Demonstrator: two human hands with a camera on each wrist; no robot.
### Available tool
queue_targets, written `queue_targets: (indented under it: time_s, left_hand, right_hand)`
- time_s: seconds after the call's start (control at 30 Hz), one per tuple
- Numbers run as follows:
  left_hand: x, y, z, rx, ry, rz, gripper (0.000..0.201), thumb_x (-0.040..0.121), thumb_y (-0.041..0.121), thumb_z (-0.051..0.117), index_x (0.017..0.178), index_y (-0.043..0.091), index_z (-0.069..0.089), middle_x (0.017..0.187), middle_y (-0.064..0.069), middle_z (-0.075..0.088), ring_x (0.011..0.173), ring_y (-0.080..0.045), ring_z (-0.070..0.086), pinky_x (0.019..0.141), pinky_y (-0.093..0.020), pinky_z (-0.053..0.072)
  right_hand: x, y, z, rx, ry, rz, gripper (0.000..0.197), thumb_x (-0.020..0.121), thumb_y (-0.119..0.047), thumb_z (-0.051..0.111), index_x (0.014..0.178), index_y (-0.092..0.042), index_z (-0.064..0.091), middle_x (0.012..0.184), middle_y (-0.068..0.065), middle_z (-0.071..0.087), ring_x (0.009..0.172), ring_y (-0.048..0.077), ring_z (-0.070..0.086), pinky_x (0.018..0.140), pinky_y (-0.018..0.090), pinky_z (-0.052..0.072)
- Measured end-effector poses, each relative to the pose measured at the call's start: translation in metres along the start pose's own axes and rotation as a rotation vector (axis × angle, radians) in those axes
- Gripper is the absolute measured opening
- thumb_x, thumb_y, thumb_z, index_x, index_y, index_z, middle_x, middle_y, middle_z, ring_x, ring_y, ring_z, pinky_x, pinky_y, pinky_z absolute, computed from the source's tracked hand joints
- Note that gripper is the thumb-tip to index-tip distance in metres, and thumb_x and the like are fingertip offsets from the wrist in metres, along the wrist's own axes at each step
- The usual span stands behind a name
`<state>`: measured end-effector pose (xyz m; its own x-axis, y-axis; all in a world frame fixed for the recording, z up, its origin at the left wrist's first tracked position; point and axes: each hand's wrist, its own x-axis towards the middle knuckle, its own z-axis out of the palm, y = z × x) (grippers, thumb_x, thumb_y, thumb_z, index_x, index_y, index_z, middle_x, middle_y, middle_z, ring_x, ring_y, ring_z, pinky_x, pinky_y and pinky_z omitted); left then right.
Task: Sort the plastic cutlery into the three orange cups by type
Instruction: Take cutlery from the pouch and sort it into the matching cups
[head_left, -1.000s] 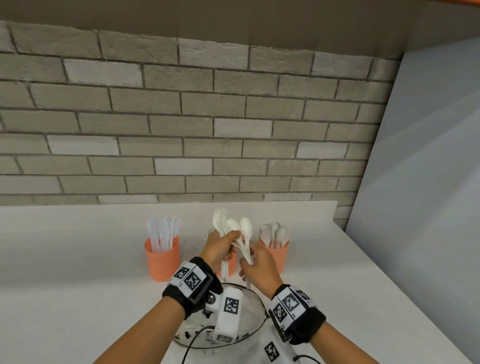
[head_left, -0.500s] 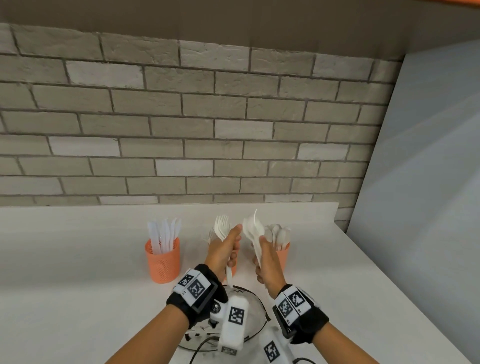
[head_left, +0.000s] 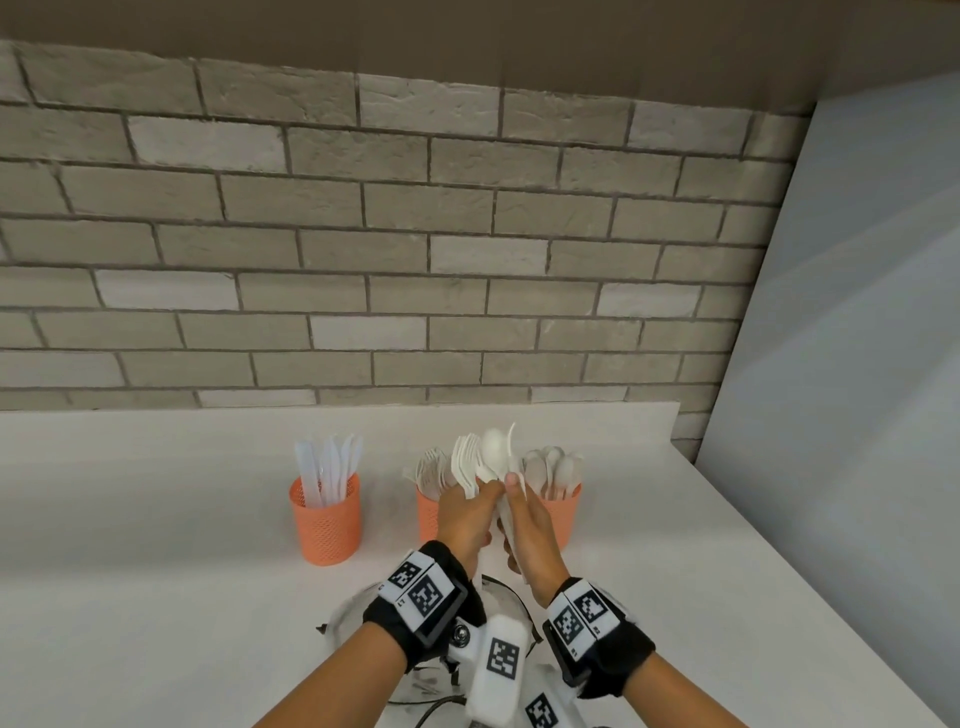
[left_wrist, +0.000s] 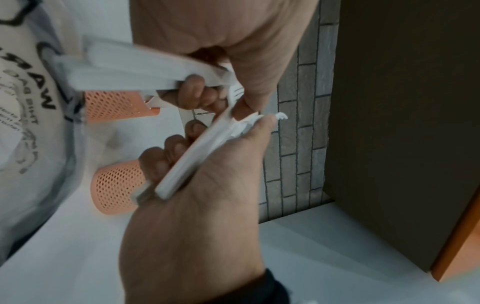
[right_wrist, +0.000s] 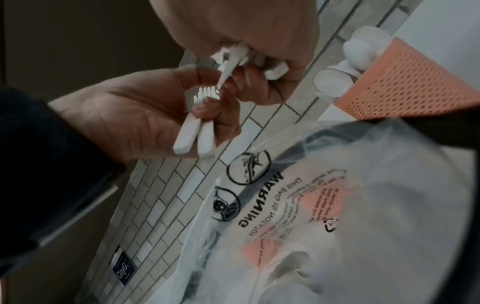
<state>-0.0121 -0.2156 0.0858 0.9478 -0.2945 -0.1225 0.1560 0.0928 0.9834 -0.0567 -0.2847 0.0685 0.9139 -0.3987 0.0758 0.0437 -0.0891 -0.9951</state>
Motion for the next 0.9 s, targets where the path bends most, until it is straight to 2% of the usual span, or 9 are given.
queue_targets:
  time_s: [0.13, 0.27, 0.4, 0.47, 0.53, 0.63, 0.7, 0.77, 0.9]
  left_hand:
    - [0.007, -0.004, 0.002, 0.039, 0.055, -0.036, 0.028, 0.090, 0.010, 0.045, 0.062, 0.012, 0.044, 0.054, -0.005, 0.038, 0.044, -0.015, 0.033, 0.042, -0.021, 0.026]
    - [0.011, -0.007, 0.000, 0.036, 0.114, 0.008, 0.019, 0.093, 0.011, 0.043, 0.076, 0.008, 0.053, 0.062, -0.007, 0.052, 0.052, -0.021, 0.044, 0.047, -0.024, 0.031]
    - [0.009, 0.001, -0.009, 0.045, 0.209, 0.089, 0.029, 0.094, 0.009, 0.043, 0.067, 0.012, 0.052, 0.056, -0.004, 0.053, 0.051, -0.017, 0.047, 0.052, -0.026, 0.036]
    - [0.007, 0.008, -0.013, 0.031, 0.227, 0.096, 0.037, 0.094, 0.007, 0.042, 0.057, 0.010, 0.047, 0.054, -0.004, 0.049, 0.050, -0.015, 0.048, 0.053, -0.022, 0.042]
    - [0.006, 0.012, -0.015, -0.096, 0.196, 0.060, 0.034, 0.095, 0.004, 0.038, 0.062, 0.008, 0.044, 0.055, -0.006, 0.044, 0.047, -0.014, 0.049, 0.045, -0.018, 0.044]
    - [0.005, 0.013, -0.016, -0.281, 0.083, -0.012, 0.026, 0.096, 0.002, 0.031, 0.074, 0.011, 0.043, 0.061, -0.007, 0.045, 0.054, -0.019, 0.047, 0.047, -0.024, 0.041]
    - [0.005, 0.011, -0.018, -0.288, 0.065, -0.025, 0.024, 0.096, 0.004, 0.033, 0.076, 0.012, 0.044, 0.050, -0.001, 0.044, 0.043, -0.014, 0.043, 0.041, -0.021, 0.037]
    - [0.003, 0.007, -0.019, -0.218, 0.051, 0.008, 0.020, 0.096, 0.009, 0.040, 0.077, 0.013, 0.048, 0.040, 0.005, 0.037, 0.033, -0.008, 0.036, 0.037, -0.018, 0.033]
    - [-0.002, 0.001, -0.018, -0.094, -0.023, 0.030, 0.014, 0.088, 0.021, 0.059, 0.078, 0.012, 0.055, 0.041, 0.004, 0.033, 0.038, -0.010, 0.034, 0.041, -0.022, 0.033]
  right_hand:
    - [0.003, 0.007, 0.000, -0.034, 0.037, -0.065, 0.015, 0.099, -0.034, 0.036, 0.097, -0.031, 0.051, 0.094, -0.007, 0.061, 0.084, 0.001, 0.057, 0.072, 0.014, 0.043]
    - [0.011, 0.017, 0.002, -0.132, 0.112, -0.087, 0.019, 0.100, -0.028, 0.037, 0.109, -0.023, 0.053, 0.102, 0.006, 0.065, 0.094, 0.019, 0.061, 0.087, 0.029, 0.045]
    - [0.013, 0.018, -0.006, -0.154, 0.161, -0.055, 0.026, 0.100, -0.028, 0.034, 0.116, -0.014, 0.050, 0.068, -0.002, 0.053, 0.059, 0.011, 0.048, 0.061, 0.023, 0.040]
    - [0.011, 0.016, -0.011, -0.224, 0.184, -0.090, 0.023, 0.100, -0.026, 0.034, 0.113, -0.010, 0.046, 0.066, -0.003, 0.049, 0.057, 0.011, 0.047, 0.055, 0.018, 0.037]
    - [0.008, 0.013, -0.013, -0.340, 0.206, -0.142, 0.014, 0.100, -0.023, 0.036, 0.108, -0.014, 0.043, 0.068, -0.005, 0.050, 0.061, 0.016, 0.050, 0.052, 0.015, 0.036]
    - [0.004, 0.006, -0.012, -0.437, 0.215, -0.179, 0.011, 0.099, -0.023, 0.037, 0.103, -0.014, 0.043, 0.070, -0.003, 0.052, 0.069, 0.021, 0.054, 0.054, 0.023, 0.037]
    - [0.001, 0.000, -0.011, -0.474, 0.210, -0.206, 0.020, 0.099, -0.028, 0.037, 0.111, -0.015, 0.045, 0.076, 0.000, 0.056, 0.070, 0.021, 0.055, 0.061, 0.028, 0.038]
    - [0.000, -0.003, -0.010, -0.510, 0.215, -0.210, 0.027, 0.099, -0.034, 0.035, 0.115, -0.015, 0.045, 0.076, -0.001, 0.057, 0.070, 0.019, 0.055, 0.065, 0.028, 0.038]
    - [-0.001, -0.002, -0.009, -0.554, 0.241, -0.237, 0.031, 0.101, -0.033, 0.025, 0.108, -0.015, 0.049, 0.063, -0.010, 0.048, 0.059, 0.008, 0.047, 0.063, 0.026, 0.034]
